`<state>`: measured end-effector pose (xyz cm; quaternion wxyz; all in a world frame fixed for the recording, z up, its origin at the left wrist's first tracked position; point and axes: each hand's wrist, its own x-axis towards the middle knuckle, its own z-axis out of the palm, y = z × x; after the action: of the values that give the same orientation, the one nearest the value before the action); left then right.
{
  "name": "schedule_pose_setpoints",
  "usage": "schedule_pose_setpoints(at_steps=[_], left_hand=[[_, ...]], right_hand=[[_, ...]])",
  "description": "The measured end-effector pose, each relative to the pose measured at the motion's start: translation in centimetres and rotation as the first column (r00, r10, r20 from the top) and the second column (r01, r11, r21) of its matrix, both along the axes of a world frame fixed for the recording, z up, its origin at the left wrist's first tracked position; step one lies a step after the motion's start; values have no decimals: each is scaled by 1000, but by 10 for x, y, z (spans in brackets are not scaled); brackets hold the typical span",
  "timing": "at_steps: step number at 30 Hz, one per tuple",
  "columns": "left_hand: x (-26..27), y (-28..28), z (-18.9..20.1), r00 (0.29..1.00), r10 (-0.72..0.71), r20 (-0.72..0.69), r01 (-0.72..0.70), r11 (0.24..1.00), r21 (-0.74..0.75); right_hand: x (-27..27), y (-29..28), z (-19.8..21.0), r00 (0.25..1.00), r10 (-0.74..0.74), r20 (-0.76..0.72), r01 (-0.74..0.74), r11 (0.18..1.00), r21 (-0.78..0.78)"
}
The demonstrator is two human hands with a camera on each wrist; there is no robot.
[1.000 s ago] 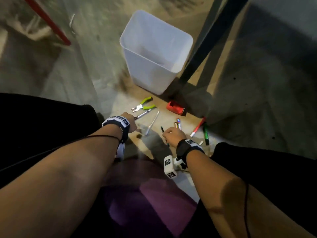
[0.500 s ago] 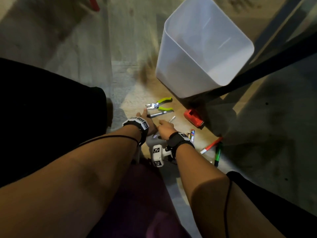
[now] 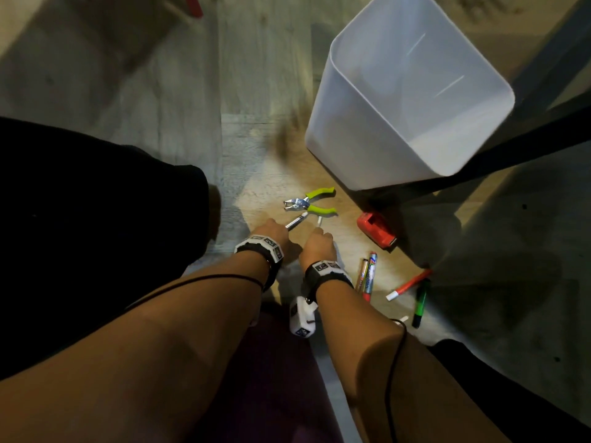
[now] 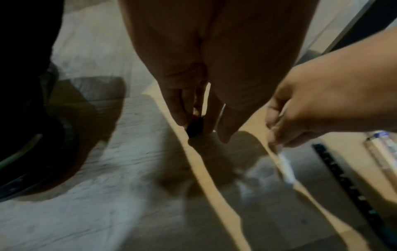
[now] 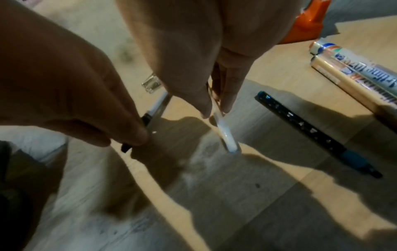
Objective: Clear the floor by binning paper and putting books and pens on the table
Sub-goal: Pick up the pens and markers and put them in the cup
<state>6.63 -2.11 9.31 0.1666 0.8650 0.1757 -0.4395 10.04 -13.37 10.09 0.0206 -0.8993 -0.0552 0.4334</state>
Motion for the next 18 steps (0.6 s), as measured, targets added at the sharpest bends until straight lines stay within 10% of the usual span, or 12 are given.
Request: schedule_pose_setpoints(at_steps=[18], left_hand=[[6, 19, 28, 968, 250, 13, -249, 967, -48]], right_hand=[[14, -48, 67, 904, -405, -140, 427, 827, 365]])
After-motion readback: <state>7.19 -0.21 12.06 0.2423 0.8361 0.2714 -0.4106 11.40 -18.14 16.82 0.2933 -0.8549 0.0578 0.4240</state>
